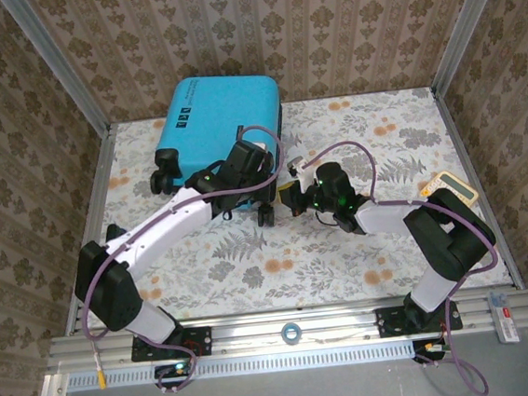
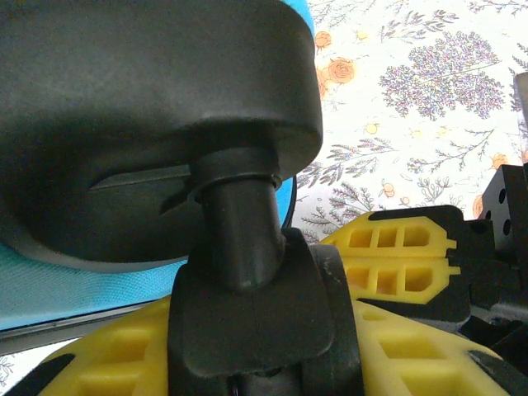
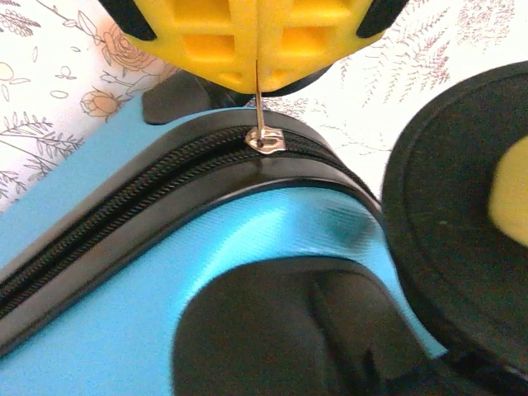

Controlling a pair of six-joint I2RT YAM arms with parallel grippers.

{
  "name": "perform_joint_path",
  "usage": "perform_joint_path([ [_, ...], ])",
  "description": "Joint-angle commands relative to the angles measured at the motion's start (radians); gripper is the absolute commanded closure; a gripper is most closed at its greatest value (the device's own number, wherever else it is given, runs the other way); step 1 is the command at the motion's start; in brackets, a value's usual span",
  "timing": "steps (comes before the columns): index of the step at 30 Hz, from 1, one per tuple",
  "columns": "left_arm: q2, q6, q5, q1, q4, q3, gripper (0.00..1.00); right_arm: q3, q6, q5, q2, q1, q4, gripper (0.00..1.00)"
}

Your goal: Pack the luggage

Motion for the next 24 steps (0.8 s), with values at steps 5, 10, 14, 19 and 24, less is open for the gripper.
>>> perform_joint_path([
  [5,-0.097,0.11,0.046,-0.002,0.086,-0.028,1.0,0.059,0.054,0.233,-0.004,-0.03,-0.072,1.0],
  [10,-0.161,0.128,0.098,-0.006,0.169,-0.08,1.0,0.103,0.08,0.293,0.024,-0.043,-0.148,1.0],
  [14,-0.189,0.129,0.096,-0.003,0.186,-0.099,1.0,0.075,0.066,0.15,0.031,-0.045,-0.051,1.0],
  [19,-0.175,0.132,0.094,0.0,0.189,-0.095,1.0,0.05,0.026,-0.091,0.048,-0.046,0.042,1.0],
  [24,-0.157,0.135,0.087,0.009,0.174,-0.073,1.0,0.029,0.009,-0.125,0.06,-0.046,0.054,1.0],
])
